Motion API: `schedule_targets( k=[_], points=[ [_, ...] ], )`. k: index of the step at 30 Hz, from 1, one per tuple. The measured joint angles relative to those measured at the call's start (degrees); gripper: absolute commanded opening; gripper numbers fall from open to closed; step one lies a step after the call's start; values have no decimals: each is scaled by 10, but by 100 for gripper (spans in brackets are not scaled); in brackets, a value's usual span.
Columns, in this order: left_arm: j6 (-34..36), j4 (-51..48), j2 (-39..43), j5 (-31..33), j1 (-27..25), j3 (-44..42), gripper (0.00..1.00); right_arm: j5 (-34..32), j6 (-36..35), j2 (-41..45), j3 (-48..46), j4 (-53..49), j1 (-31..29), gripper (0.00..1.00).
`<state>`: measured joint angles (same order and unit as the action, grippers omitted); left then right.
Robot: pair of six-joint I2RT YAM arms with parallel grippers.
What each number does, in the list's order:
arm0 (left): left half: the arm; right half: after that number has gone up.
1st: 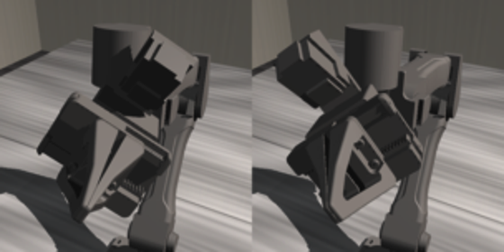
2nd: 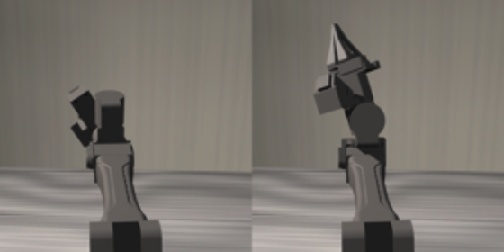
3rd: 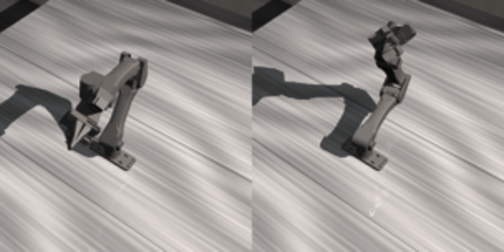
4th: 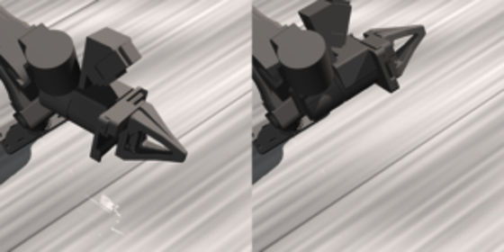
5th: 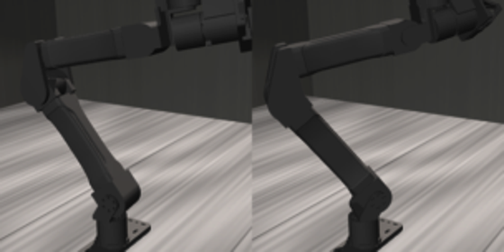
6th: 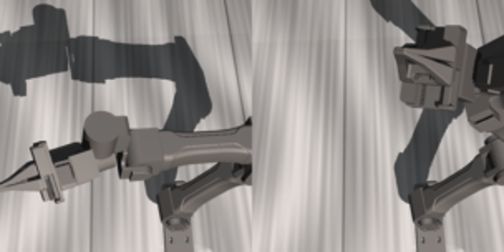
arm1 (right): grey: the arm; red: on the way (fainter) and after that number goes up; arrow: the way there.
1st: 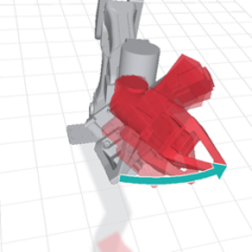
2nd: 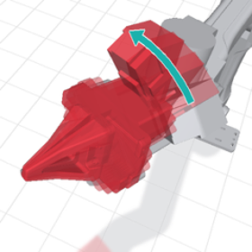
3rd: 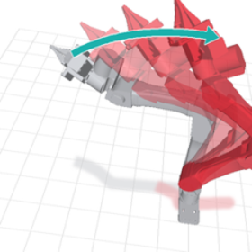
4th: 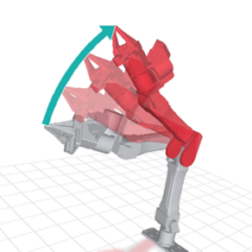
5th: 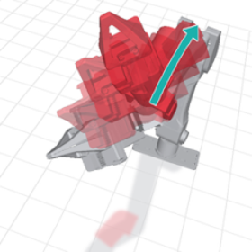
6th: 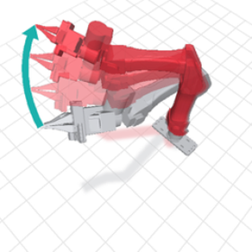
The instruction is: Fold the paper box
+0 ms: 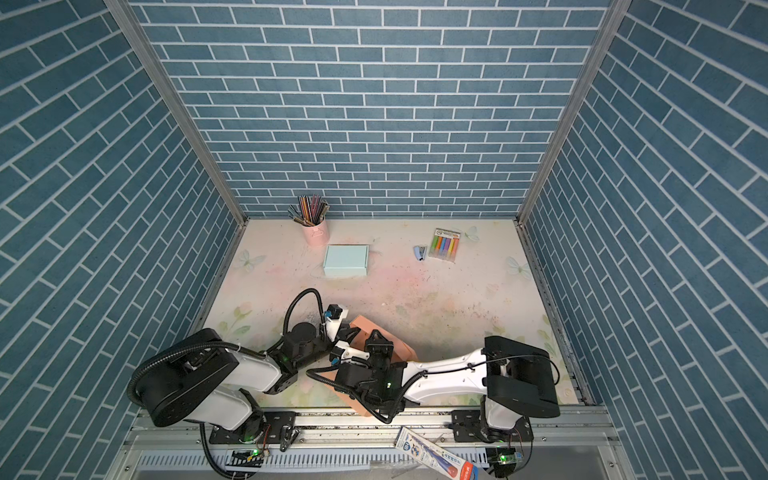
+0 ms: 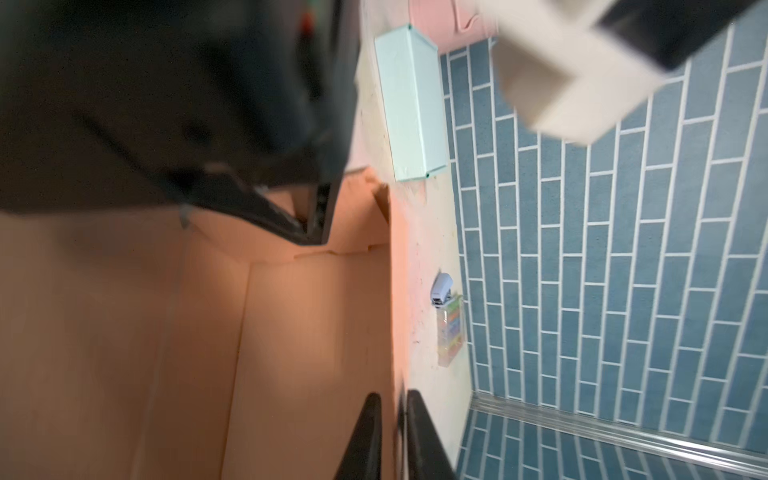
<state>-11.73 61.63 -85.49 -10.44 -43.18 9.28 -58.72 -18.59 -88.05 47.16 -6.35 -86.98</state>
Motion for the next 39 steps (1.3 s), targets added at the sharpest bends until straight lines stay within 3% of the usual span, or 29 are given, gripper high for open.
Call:
schedule_targets(
  k=[7,9,12,14,17,20,22,30,39],
  points=[
    [7,-1,8,14,0,-3,16,61,83,127,-21,-5,-8,34],
    [11,-4,16,19,0,-6,16,80,107,166,-31,-5,-8,42],
    [17,-9,29,27,0,-6,16,149,141,235,-45,34,9,49],
    [23,-14,36,32,-2,-6,16,211,177,277,-51,64,50,49],
    [32,-22,45,42,-5,-6,16,321,251,301,-50,103,174,49],
    [40,-31,50,52,-10,-5,16,420,320,276,-50,115,276,49],
    [46,-38,50,58,-12,-2,16,466,352,241,-50,116,304,49],
    [63,-43,30,83,-35,11,16,602,423,101,-48,116,311,45],
    [63,-34,3,111,-48,15,16,673,474,59,-47,154,324,37]
  ],
)
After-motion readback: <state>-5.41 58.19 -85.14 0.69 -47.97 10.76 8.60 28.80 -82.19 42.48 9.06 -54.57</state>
